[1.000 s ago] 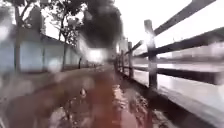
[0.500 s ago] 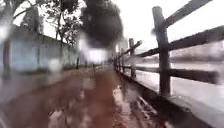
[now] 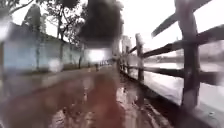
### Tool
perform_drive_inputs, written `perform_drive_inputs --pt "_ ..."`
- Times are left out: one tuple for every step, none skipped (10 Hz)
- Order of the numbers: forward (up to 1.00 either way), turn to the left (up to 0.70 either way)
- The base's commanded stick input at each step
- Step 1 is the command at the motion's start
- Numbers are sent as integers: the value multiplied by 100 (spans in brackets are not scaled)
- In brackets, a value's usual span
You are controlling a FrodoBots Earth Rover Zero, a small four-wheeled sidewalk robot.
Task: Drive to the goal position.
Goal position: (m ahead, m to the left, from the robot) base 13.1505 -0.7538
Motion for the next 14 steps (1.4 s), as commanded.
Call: perform_drive_inputs --pt "100 1" --pt "100 1" --pt "100 1" --pt "100 1" --pt "100 1" --pt "100 1" --pt "100 1" --pt "100 1" --pt "100 1" --pt "100 1" --pt "100 1" --pt "100 1" --pt "100 1" --pt "100 1"
